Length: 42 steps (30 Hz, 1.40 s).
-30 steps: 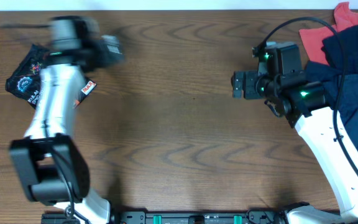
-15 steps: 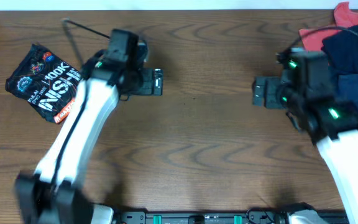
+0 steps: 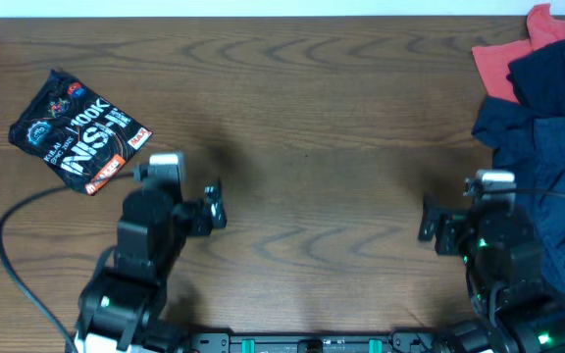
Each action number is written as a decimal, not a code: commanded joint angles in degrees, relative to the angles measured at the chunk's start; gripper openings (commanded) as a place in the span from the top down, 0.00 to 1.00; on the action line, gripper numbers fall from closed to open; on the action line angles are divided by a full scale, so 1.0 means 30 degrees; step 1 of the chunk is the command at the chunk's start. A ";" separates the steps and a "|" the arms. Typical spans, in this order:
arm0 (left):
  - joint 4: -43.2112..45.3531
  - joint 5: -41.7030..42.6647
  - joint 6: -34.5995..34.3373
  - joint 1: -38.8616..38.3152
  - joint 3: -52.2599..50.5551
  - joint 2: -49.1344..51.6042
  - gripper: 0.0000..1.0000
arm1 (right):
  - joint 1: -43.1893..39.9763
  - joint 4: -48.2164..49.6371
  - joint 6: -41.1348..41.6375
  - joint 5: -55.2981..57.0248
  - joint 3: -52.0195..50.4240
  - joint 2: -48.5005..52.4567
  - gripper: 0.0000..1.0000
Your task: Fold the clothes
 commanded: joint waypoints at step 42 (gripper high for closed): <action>-0.6368 -0.0605 -0.0240 -0.0044 -0.0226 -0.1158 0.02 | -0.5202 1.4943 -0.4022 -0.4401 -1.2378 -1.0775 0.01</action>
